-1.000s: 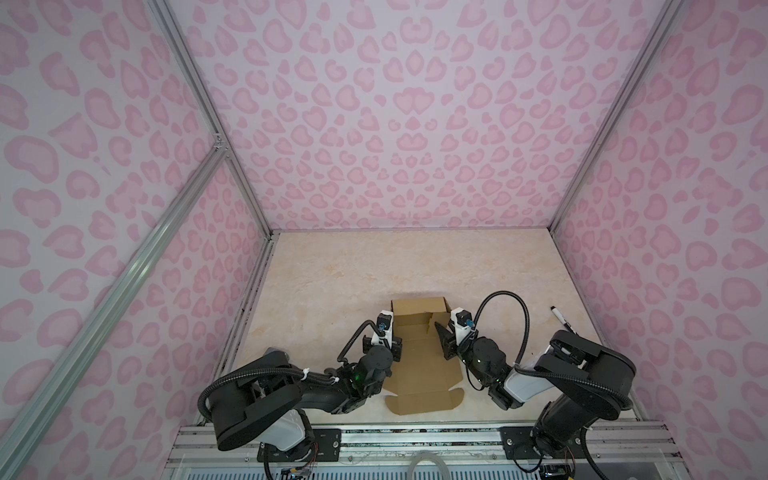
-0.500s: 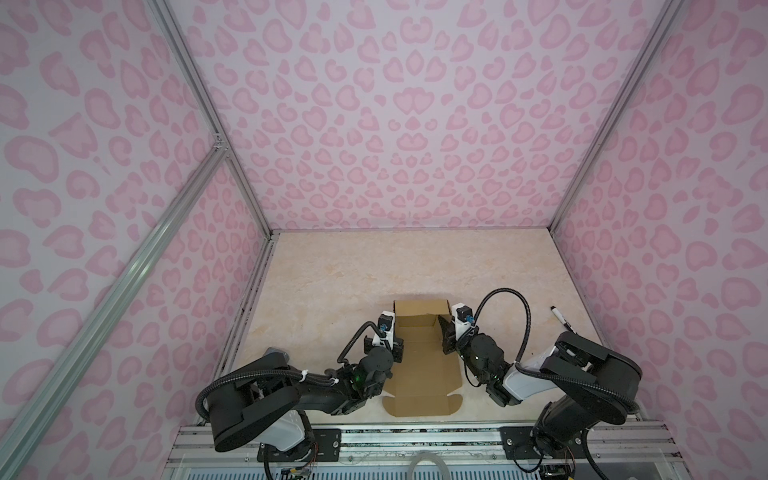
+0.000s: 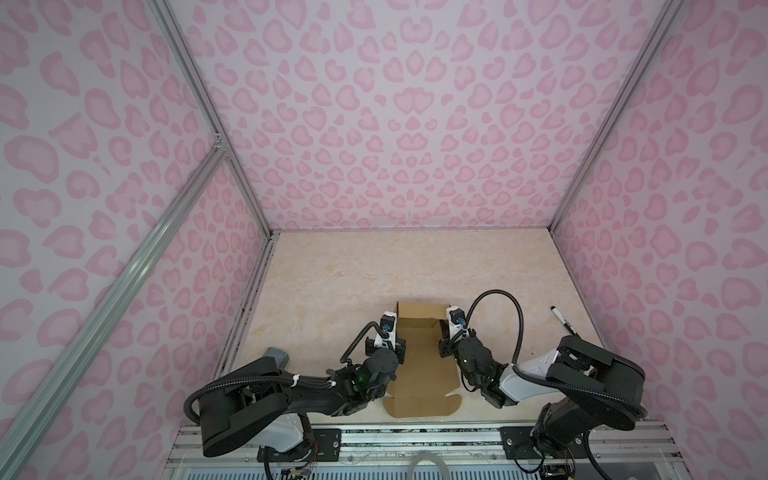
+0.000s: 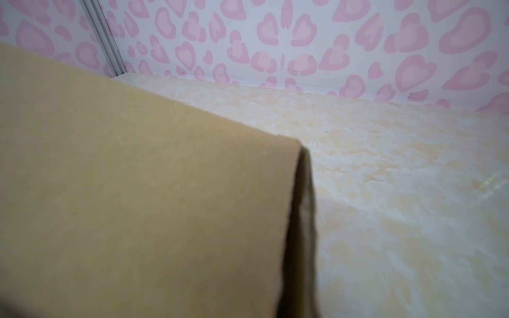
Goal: Fold the paper box
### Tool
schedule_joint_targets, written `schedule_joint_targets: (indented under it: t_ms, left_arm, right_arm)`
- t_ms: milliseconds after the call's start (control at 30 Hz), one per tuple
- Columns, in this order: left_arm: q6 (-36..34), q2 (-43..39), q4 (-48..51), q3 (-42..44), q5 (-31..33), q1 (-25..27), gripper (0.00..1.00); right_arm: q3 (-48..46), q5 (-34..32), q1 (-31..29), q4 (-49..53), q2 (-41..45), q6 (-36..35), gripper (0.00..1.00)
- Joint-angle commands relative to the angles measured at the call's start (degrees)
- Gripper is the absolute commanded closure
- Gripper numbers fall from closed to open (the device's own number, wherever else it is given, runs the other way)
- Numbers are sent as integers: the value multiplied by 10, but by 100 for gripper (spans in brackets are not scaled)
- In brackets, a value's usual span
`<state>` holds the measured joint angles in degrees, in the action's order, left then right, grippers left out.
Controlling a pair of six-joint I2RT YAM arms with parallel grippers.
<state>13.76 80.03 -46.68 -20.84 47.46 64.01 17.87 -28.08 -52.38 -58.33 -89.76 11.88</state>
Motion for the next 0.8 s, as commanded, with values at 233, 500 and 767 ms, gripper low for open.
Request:
schedule_joint_targets:
  t_ms: [233, 500, 767]
  left_arm:
    - [42, 0, 35, -44, 58, 30, 96]
    - [68, -8, 82, -70, 63, 37, 96]
    - [90, -10, 115, -89, 75, 49, 96]
  right_arm:
    - [72, -26, -1, 252, 78, 64, 96]
    - [107, -22, -1, 345, 93, 91, 100]
    - [136, -34, 3, 415, 102, 141, 100]
